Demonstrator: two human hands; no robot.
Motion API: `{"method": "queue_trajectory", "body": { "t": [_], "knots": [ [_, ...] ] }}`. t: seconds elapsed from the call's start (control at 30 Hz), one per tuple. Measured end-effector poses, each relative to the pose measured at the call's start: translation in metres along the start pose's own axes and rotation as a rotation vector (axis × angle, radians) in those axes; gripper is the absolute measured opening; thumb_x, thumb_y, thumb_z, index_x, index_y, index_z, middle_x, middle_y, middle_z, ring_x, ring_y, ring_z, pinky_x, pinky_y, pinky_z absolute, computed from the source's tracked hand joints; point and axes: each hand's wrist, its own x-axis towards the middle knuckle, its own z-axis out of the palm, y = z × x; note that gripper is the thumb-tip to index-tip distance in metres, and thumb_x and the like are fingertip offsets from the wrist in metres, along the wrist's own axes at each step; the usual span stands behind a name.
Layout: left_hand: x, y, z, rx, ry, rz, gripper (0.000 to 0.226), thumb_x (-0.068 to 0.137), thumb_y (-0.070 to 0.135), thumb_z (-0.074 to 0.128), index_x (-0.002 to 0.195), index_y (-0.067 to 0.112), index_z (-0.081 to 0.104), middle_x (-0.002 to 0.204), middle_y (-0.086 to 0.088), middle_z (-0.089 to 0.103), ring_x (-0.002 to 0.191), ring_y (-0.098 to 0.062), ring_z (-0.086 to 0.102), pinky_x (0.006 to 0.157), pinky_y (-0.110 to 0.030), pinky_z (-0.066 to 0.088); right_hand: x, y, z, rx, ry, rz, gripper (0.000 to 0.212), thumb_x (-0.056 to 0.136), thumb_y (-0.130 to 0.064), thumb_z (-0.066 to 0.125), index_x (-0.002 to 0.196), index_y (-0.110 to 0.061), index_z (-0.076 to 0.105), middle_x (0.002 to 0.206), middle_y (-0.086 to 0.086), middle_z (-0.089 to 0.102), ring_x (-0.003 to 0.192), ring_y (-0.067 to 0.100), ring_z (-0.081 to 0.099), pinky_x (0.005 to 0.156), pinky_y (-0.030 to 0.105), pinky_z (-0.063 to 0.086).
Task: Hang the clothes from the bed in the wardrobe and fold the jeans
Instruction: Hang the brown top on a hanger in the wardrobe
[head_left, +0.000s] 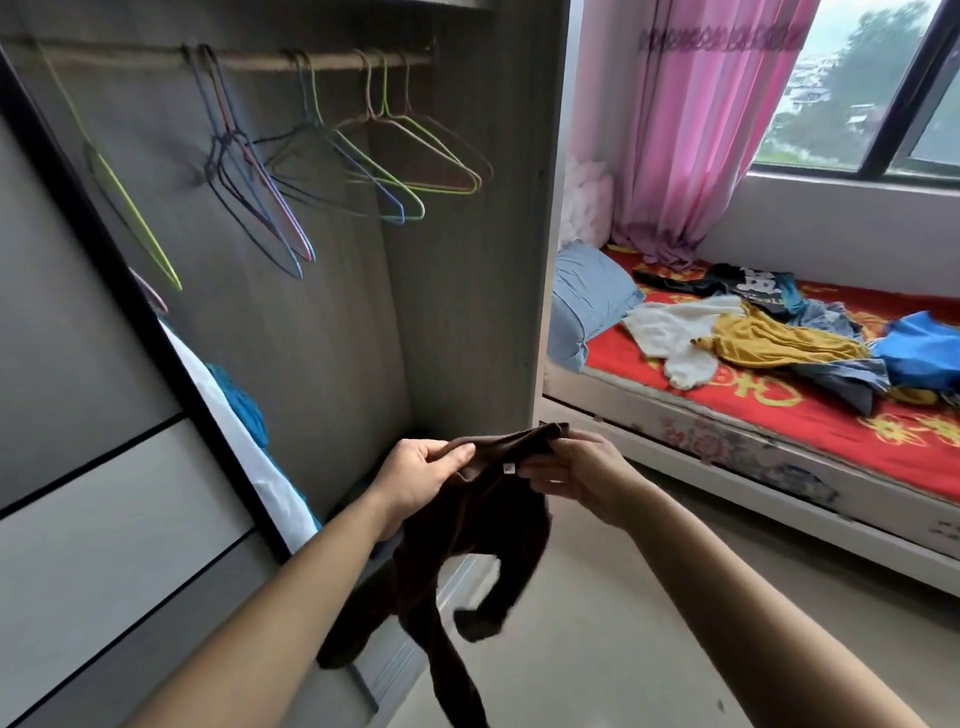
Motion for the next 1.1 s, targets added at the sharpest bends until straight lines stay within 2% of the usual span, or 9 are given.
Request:
{"method": "queue_trajectory", "body": {
  "t": [0.1, 0.27, 0.33, 0.4, 0.6, 0.73, 0.83, 0.97, 1.1],
  "knots": [
    [0.015, -0.003, -0.003, -0.067, 0.015, -0.009, 0.023, 0.093, 0.029, 0.066, 0.088, 0.012, 0.079, 0.088, -0.013, 0.076, 0.074, -0.019, 0.068, 0.073, -0.033, 0.054, 0.016, -0.001, 0.004, 0.397, 0.008, 0.158, 0.027, 0.101, -0.009, 0.035, 0.112, -0.001, 0.058, 0.102, 0.020, 0.067, 0.082, 0.030, 0.069, 0.085, 0.045, 0.057],
    [0.043, -0.002, 0.001, -0.030, 0.173, 0.089, 0.022, 0.095, 0.024, 0.065, 0.080, 0.013, 0.077, 0.073, -0.002, 0.071, 0.066, -0.013, 0.060, 0.065, -0.027, 0.049, 0.051, -0.017, 0.001, 0.436, -0.146, 0.225, 0.039, 0.089, -0.046, 0.054, 0.094, -0.008, 0.060, 0.084, 0.012, 0.068, 0.079, 0.029, 0.066, 0.080, 0.046, 0.056],
    [0.055, 0.002, 0.001, -0.028, 0.233, 0.120, 0.025, 0.096, 0.019, 0.063, 0.075, 0.015, 0.076, 0.066, 0.005, 0.067, 0.061, -0.007, 0.058, 0.059, -0.022, 0.048, 0.069, -0.024, -0.002, 0.294, -0.211, 0.173, 0.045, 0.081, -0.052, 0.072, 0.099, -0.012, 0.066, 0.097, 0.014, 0.071, 0.089, 0.027, 0.070, 0.078, 0.044, 0.058],
    [0.071, 0.006, -0.002, -0.006, 0.285, 0.117, 0.026, 0.097, 0.017, 0.060, 0.075, 0.014, 0.074, 0.066, 0.007, 0.066, 0.061, -0.005, 0.057, 0.058, -0.018, 0.047, 0.092, -0.029, -0.009, -0.016, -0.217, 0.038, 0.023, 0.080, -0.031, 0.082, 0.086, -0.020, 0.063, 0.090, 0.011, 0.065, 0.075, 0.020, 0.069, 0.070, 0.038, 0.060],
    [0.119, 0.021, 0.009, 0.173, 0.429, -0.022, 0.018, 0.096, 0.017, 0.060, 0.078, 0.013, 0.059, 0.069, 0.005, 0.057, 0.066, -0.007, 0.052, 0.064, -0.021, 0.043, 0.159, -0.057, -0.049, -0.501, -0.077, -0.207, 0.033, 0.087, -0.004, 0.062, 0.115, -0.021, 0.066, 0.101, -0.003, 0.066, 0.072, 0.016, 0.072, 0.052, 0.030, 0.059],
    [0.147, 0.037, 0.024, 0.276, 0.504, -0.089, 0.022, 0.076, -0.004, 0.065, 0.083, 0.017, 0.062, 0.072, 0.004, 0.065, 0.066, -0.005, 0.059, 0.057, -0.012, 0.045, 0.206, -0.085, -0.079, -0.792, -0.065, -0.394, 0.044, 0.080, -0.004, 0.052, 0.112, -0.025, 0.072, 0.111, -0.002, 0.072, 0.098, 0.019, 0.068, 0.084, 0.041, 0.059],
    [0.166, 0.049, 0.039, 0.329, 0.551, -0.088, 0.029, 0.074, -0.008, 0.056, 0.087, 0.017, 0.061, 0.076, 0.004, 0.064, 0.069, -0.005, 0.058, 0.060, -0.011, 0.044, 0.231, -0.098, -0.088, -1.093, -0.241, -0.528, 0.037, 0.077, -0.003, 0.055, 0.096, -0.027, 0.075, 0.094, -0.008, 0.071, 0.098, 0.018, 0.060, 0.079, 0.023, 0.045],
    [0.183, 0.062, 0.054, 0.345, 0.543, -0.054, 0.035, 0.074, -0.012, 0.052, 0.093, 0.018, 0.056, 0.085, 0.003, 0.062, 0.076, -0.007, 0.055, 0.064, -0.009, 0.042, 0.253, -0.101, -0.079, -1.171, -0.424, -0.461, 0.013, 0.078, -0.026, 0.071, 0.071, -0.030, 0.060, 0.073, -0.014, 0.063, 0.074, 0.013, 0.061, 0.057, 0.015, 0.042],
    [0.188, 0.067, 0.041, 0.467, 0.528, -0.065, 0.039, 0.072, -0.012, 0.049, 0.095, 0.020, 0.052, 0.087, 0.000, 0.058, 0.074, -0.012, 0.050, 0.060, -0.013, 0.040, 0.269, -0.105, -0.064, -1.004, -0.340, -0.507, 0.011, 0.088, -0.025, 0.060, 0.091, -0.017, 0.053, 0.086, 0.003, 0.065, 0.080, 0.026, 0.063, 0.070, 0.037, 0.054]
  ]
}}
